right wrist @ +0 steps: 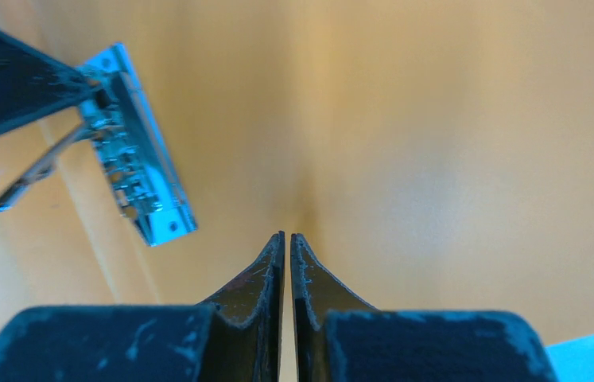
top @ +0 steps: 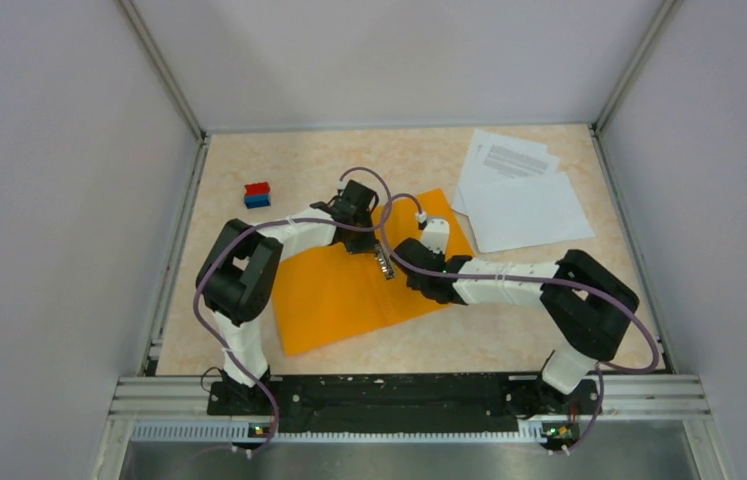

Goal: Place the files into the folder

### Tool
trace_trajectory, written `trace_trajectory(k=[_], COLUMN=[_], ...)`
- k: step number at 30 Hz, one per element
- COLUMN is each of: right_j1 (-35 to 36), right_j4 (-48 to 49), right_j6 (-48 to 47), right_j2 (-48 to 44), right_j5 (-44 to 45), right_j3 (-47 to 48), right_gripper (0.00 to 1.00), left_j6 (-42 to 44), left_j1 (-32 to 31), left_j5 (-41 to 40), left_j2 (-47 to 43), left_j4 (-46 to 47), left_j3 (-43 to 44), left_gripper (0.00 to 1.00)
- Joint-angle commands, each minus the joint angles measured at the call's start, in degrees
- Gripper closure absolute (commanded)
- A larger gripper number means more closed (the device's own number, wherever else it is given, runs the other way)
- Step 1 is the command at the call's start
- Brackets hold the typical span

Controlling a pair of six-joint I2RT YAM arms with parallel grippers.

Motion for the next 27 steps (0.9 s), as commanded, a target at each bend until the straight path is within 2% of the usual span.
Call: trace_trajectory(k=[1, 4, 8, 11, 15, 21, 25, 27], right_j1=[-1.31, -2.06, -2.03, -2.04, -3.89, -6.98, -8.66, -9.57], right_j4=[3.13, 4.53, 4.24, 4.01, 5.17, 5.54, 7.97, 9.37], right_j6=[-2.41, -3.62, -4.3, -5.51, -6.02, -4.33, -4.17, -4.7], right_j2=[-6.38, -8.35, -10.63, -11.8, -10.54, -6.96, -2.66, -0.14], right_j5=[-4.2, -8.02, -9.69, -10.07, -12.99, -14.89, -17.46, -18.89], right_j3=[1.21, 1.29, 1.95, 2.06, 0.66, -3.36, -4.76, -4.63], right_gripper=[0.92, 0.91, 0.9, 0.89, 0.88, 0.88, 0.88, 0.89], left_j6=[4.16, 7.27, 11.31, 9.36, 3.9, 3.33, 4.99, 5.38], left_j1=[0.53, 0.02, -2.08, -2.87, -2.35, -1.78, -1.67, -1.67], left_j5=[-1.41, 1.51, 5.2, 1.85, -2.86, -7.19, -8.45, -8.1], left_j2=[2.1, -0.8, -0.71, -0.64, -4.98, -10.15, -13.2, -15.31], left_j4=[-8.5, -9.09, -12.98, -16.09, -14.94, -16.27, -17.91, -18.39], left_j3=[-3.11, -0.53, 5.34, 7.33, 4.8, 5.77, 6.05, 4.75], left_gripper=[1.0, 0.97, 0.99, 0.98, 0.95, 0.83, 0.69, 0.68])
